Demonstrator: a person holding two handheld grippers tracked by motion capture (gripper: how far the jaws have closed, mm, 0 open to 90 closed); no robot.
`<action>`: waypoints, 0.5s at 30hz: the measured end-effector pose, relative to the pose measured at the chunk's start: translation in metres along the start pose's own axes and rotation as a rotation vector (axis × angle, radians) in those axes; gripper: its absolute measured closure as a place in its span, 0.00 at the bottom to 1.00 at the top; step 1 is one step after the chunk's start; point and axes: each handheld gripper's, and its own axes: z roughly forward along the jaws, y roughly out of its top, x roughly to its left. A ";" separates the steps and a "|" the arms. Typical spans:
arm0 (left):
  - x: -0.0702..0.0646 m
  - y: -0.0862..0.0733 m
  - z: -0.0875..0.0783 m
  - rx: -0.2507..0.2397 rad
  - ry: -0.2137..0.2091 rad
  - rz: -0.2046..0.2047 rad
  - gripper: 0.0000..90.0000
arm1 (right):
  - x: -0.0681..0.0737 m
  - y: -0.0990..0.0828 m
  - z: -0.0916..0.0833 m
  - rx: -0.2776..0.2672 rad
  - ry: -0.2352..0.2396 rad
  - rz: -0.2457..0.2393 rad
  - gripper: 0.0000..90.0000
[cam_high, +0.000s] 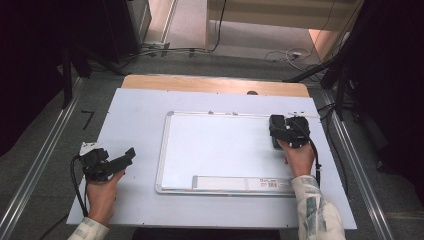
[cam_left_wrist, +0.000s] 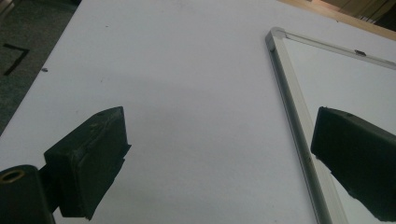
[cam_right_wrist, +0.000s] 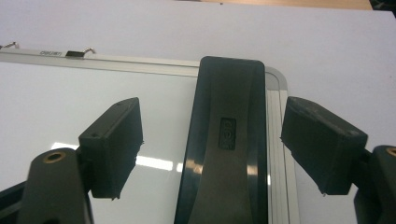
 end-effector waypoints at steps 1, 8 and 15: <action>0.000 0.000 0.000 0.000 0.001 0.002 0.05 | 0.000 -0.001 -0.004 -0.006 0.004 -0.011 0.21; 0.001 0.001 -0.001 -0.005 0.002 -0.002 0.05 | -0.006 -0.012 -0.023 -0.027 0.038 -0.001 0.21; 0.001 0.001 -0.001 -0.007 0.002 -0.004 0.05 | -0.017 -0.025 -0.040 -0.047 0.055 -0.005 0.21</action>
